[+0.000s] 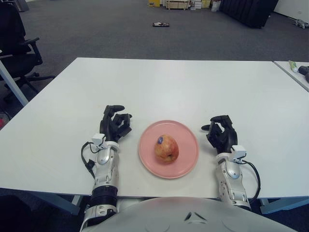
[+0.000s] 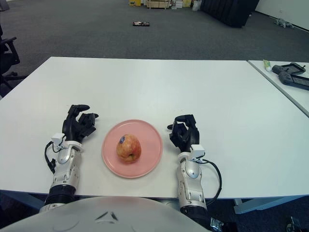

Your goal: Put the apple into the plate.

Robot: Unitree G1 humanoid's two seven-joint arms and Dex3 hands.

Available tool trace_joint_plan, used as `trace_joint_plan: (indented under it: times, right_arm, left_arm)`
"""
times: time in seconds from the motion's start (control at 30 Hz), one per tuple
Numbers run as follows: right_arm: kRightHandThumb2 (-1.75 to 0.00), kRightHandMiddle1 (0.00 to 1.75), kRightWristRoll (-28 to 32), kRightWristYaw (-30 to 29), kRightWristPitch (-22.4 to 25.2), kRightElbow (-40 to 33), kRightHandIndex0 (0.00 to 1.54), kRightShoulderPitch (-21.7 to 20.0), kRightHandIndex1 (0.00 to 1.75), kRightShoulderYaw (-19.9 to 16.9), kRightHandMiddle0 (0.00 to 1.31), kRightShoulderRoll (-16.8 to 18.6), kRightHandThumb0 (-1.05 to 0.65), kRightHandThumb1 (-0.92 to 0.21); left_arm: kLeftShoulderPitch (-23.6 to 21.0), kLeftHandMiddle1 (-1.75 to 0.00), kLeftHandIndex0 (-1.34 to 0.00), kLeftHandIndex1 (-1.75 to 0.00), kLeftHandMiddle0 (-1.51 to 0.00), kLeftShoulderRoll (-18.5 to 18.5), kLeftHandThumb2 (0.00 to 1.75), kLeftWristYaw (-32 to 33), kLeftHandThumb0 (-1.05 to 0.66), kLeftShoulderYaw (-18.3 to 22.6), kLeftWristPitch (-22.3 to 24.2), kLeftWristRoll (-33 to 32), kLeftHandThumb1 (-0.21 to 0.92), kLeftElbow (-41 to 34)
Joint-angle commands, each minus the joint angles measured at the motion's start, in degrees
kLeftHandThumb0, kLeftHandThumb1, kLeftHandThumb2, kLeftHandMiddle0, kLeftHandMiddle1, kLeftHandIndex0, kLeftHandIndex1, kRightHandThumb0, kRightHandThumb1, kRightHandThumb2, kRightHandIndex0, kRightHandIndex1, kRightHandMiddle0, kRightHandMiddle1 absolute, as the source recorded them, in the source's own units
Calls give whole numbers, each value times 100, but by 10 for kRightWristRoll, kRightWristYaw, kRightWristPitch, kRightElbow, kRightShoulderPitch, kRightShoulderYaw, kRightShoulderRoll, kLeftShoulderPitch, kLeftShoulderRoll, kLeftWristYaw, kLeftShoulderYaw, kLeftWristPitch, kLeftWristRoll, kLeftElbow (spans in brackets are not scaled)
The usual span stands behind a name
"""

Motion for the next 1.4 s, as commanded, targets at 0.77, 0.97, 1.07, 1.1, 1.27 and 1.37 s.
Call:
trace_joint_plan:
  times: [0.77,0.97,1.07,1.1,1.27,1.37]
  right_arm:
    - [-82,175,2,-11,33,-1,56,3,142,-3,32,16,-38,-71]
    - [-79,175,4,-14,34,-4,55,3,142,-3,31,17,-37,-73]
    - [-79,175,4,-14,34,-4,55,4,142,-3,31,17,-37,-73]
    - [-79,175,4,-14,34,-4,55,3,142,-3,31,17,-37,-73]
    - [-82,175,5,-12,33,-5,57,4,142,-3,32,16,-38,-71]
    - [-83,175,7,-11,33,-6,57,5,142,-3,32,16,-38,-71]
  left_arm:
    - [14,-141,-46,-175,-72,22,121,28,-1,-48,-22,66,32,32]
    - [14,-139,-46,-175,-72,20,120,24,-1,-49,-27,58,33,36]
    - [15,-140,-47,-175,-72,20,120,24,-1,-50,-28,56,33,38]
    - [15,-140,-47,-175,-71,20,120,23,-1,-50,-29,56,33,38]
    - [14,-140,-48,-175,-72,20,122,24,-1,-51,-35,57,31,43]
    - [15,-141,-48,-175,-73,20,123,24,-1,-52,-39,58,31,45]
